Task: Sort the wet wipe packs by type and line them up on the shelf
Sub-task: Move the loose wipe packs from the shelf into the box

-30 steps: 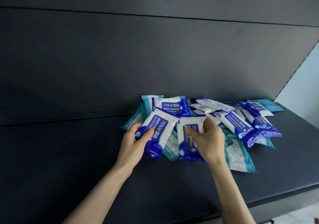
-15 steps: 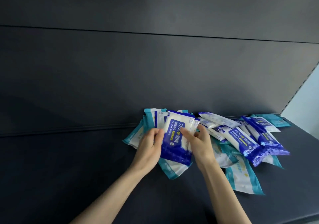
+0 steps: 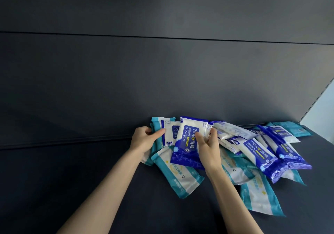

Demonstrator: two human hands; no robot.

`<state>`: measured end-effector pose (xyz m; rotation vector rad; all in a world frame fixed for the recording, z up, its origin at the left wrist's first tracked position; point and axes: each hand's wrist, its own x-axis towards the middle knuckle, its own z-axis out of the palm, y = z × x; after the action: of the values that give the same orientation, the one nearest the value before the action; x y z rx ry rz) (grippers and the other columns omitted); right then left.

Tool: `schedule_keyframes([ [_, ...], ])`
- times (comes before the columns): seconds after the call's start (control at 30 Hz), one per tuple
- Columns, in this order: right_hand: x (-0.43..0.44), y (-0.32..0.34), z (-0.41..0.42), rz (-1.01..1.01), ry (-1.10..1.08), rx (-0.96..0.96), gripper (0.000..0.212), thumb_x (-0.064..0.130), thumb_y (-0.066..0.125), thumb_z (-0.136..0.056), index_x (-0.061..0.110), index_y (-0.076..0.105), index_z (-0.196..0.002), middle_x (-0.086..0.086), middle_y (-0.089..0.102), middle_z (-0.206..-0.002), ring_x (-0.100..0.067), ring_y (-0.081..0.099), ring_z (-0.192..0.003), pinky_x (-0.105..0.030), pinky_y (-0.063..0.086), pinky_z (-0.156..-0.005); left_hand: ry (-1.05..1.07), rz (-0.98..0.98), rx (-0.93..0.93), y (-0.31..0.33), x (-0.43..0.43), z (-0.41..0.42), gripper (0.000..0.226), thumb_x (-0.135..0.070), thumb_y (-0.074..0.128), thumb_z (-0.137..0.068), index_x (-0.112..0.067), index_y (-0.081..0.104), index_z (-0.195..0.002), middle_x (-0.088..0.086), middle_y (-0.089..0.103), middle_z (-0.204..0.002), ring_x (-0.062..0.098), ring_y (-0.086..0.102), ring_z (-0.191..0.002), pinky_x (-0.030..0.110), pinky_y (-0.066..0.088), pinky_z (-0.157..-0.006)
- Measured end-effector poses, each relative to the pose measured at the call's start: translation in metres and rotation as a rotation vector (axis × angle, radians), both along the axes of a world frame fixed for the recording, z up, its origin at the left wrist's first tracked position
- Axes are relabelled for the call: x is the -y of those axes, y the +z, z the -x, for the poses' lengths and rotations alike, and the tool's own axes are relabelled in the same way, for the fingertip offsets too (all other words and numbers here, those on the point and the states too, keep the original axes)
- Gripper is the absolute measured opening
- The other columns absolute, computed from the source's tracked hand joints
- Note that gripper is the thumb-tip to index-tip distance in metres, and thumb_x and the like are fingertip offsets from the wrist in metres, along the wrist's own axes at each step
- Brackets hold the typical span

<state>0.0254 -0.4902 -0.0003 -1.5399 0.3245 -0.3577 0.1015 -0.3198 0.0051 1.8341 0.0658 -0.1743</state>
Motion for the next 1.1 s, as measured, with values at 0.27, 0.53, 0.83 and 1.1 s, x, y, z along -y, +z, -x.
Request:
schedule_keyframes([
  [0.27, 0.001, -0.003, 0.004, 0.049, -0.002, 0.023, 0.022, 0.022, 0.051, -0.097, 0.009, 0.043, -0.114, -0.003, 0.066, -0.088, -0.009, 0.068, -0.071, -0.023, 0.053, -0.056, 0.095, 0.218, 0.118, 0.006, -0.003, 0.019, 0.025, -0.016, 0.068, -0.086, -0.008, 0.048, -0.099, 0.006, 0.064, -0.089, 0.010, 0.064, -0.072, 0.020, 0.052, -0.056],
  [0.53, -0.014, 0.010, 0.017, 0.036, 0.054, 0.130, 0.052, 0.041, 0.063, -0.087, 0.016, 0.045, -0.128, -0.009, 0.064, -0.118, -0.025, 0.064, -0.106, -0.043, 0.056, -0.086, 0.291, 0.312, 0.491, 0.009, -0.026, 0.040, 0.026, -0.018, 0.058, -0.093, -0.018, 0.046, -0.116, -0.008, 0.058, -0.111, 0.001, 0.060, -0.101, 0.023, 0.052, -0.082],
  [0.83, -0.041, 0.015, 0.022, -0.083, 0.186, 0.124, 0.030, 0.021, 0.059, -0.093, 0.011, 0.052, -0.120, -0.011, 0.068, -0.107, -0.021, 0.069, -0.088, -0.036, 0.058, -0.075, 0.266, 0.222, 0.477, 0.013, -0.051, 0.062, 0.029, -0.019, 0.052, -0.096, -0.017, 0.048, -0.124, -0.006, 0.061, -0.110, 0.006, 0.060, -0.101, 0.025, 0.050, -0.085],
  [1.1, -0.052, 0.001, 0.036, 0.003, 0.114, 0.043, 0.052, 0.024, 0.061, -0.092, 0.012, 0.040, -0.138, 0.000, 0.058, -0.124, -0.016, 0.057, -0.113, -0.042, 0.048, -0.099, 0.231, 0.084, 0.151, -0.016, -0.047, 0.081, 0.028, -0.032, 0.072, -0.081, -0.014, 0.057, -0.097, 0.001, 0.068, -0.094, 0.015, 0.066, -0.085, 0.037, 0.055, -0.079],
])
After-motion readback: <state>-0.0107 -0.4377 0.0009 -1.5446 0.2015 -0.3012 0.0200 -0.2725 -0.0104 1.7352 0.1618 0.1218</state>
